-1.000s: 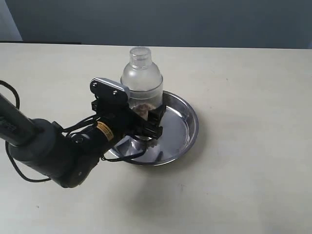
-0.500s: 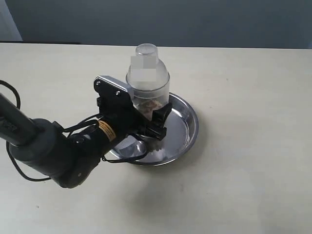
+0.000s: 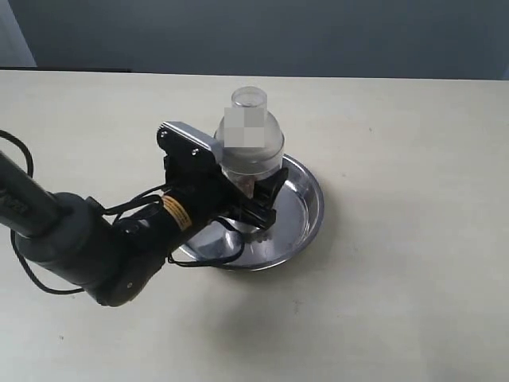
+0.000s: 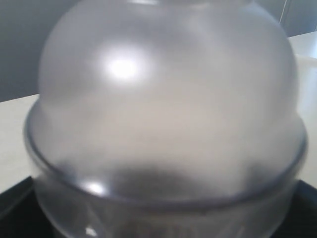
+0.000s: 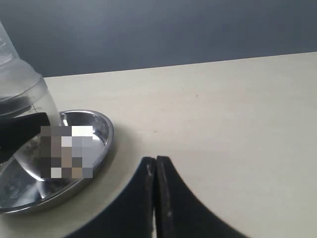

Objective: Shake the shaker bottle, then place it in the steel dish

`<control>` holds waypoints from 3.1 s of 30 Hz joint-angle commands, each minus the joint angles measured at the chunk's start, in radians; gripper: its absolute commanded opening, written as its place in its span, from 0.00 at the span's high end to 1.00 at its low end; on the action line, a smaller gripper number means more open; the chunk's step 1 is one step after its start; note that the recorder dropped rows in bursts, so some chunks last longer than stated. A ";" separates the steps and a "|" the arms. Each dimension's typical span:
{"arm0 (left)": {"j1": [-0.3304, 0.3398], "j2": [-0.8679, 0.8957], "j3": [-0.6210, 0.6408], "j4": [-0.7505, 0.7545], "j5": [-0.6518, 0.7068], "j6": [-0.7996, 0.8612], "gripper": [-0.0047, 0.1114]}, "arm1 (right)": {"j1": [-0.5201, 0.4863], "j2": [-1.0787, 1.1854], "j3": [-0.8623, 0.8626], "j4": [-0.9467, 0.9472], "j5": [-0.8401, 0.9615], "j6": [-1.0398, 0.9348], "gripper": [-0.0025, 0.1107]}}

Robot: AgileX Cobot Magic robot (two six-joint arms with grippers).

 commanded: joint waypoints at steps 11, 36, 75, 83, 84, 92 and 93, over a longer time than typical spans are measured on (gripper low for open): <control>0.000 -0.004 0.019 -0.012 0.011 0.020 0.21 | 0.002 -0.004 0.001 -0.004 -0.010 -0.001 0.98; 0.000 -0.192 0.124 0.019 0.064 0.038 0.21 | 0.002 -0.004 0.001 -0.006 -0.010 -0.001 0.98; 0.000 -0.241 0.432 -0.061 -0.036 0.040 0.21 | 0.002 -0.004 0.001 -0.005 -0.010 -0.001 0.98; 0.000 -0.406 0.460 -0.134 -0.036 0.149 0.44 | 0.002 -0.004 0.001 -0.005 -0.010 -0.001 0.98; 0.000 -0.436 0.462 -0.142 -0.036 0.179 0.54 | 0.002 -0.004 0.001 -0.005 -0.010 -0.001 0.98; 0.000 -0.728 0.504 -0.267 -0.036 0.198 0.95 | 0.002 -0.004 0.001 -0.005 -0.010 -0.001 0.98; 0.000 -0.777 0.504 -0.304 -0.008 0.205 0.95 | 0.002 -0.004 0.001 -0.005 -0.010 -0.001 0.98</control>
